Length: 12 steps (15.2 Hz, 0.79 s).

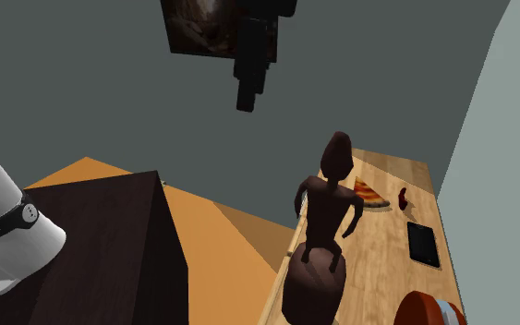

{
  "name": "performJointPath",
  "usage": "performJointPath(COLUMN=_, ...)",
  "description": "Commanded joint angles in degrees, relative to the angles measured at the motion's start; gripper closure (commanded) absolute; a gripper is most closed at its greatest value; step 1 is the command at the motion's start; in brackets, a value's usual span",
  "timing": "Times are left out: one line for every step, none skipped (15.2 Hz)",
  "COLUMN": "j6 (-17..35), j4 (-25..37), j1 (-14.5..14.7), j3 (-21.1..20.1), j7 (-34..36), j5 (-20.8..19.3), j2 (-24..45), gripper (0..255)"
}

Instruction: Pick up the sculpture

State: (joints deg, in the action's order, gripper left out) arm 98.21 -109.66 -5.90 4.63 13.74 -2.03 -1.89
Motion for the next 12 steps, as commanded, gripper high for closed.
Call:
performJointPath(j6=-0.1, j4=4.5, j1=-0.4, j3=0.5, j7=0.6, j5=1.1, j2=5.1, gripper=0)
performJointPath(j6=-0.2, j4=6.6, j1=-0.7, j3=0.7, j7=0.7, j5=1.6, j2=7.6, gripper=0)
performJointPath(j6=-0.4, j4=8.8, j1=-1.1, j3=1.0, j7=0.9, j5=2.1, j2=10.0, gripper=0)
performJointPath(j6=-0.6, j4=11.1, j1=-1.4, j3=1.2, j7=1.1, j5=2.7, j2=12.4, gripper=0)
performJointPath(j6=-0.9, j4=13.5, j1=-1.8, j3=1.4, j7=1.2, j5=3.3, j2=14.9, gripper=0)
performJointPath(j6=-1.2, j4=15.9, j1=-2.2, j3=1.6, j7=1.4, j5=3.9, j2=17.4, gripper=0)
performJointPath(j6=-1.7, j4=18.5, j1=-2.6, j3=1.8, j7=1.6, j5=4.5, j2=20.0, gripper=0)
performJointPath(j6=-2.2, j4=21.3, j1=-3.0, j3=1.9, j7=1.8, j5=5.1, j2=22.5, gripper=0)
performJointPath(j6=-2.9, j4=24.1, j1=-3.5, j3=2.1, j7=2.0, j5=5.7, j2=25.2, gripper=0)
performJointPath(j6=-3.6, j4=27.1, j1=-4.0, j3=2.2, j7=2.2, j5=6.3, j2=27.9, gripper=0)
performJointPath(j6=-4.4, j4=30.3, j1=-4.6, j3=2.3, j7=2.5, j5=6.9, j2=30.6, gripper=0)
performJointPath(j6=-5.4, j4=33.8, j1=-5.1, j3=2.4, j7=2.7, j5=7.5, j2=33.5, gripper=0)
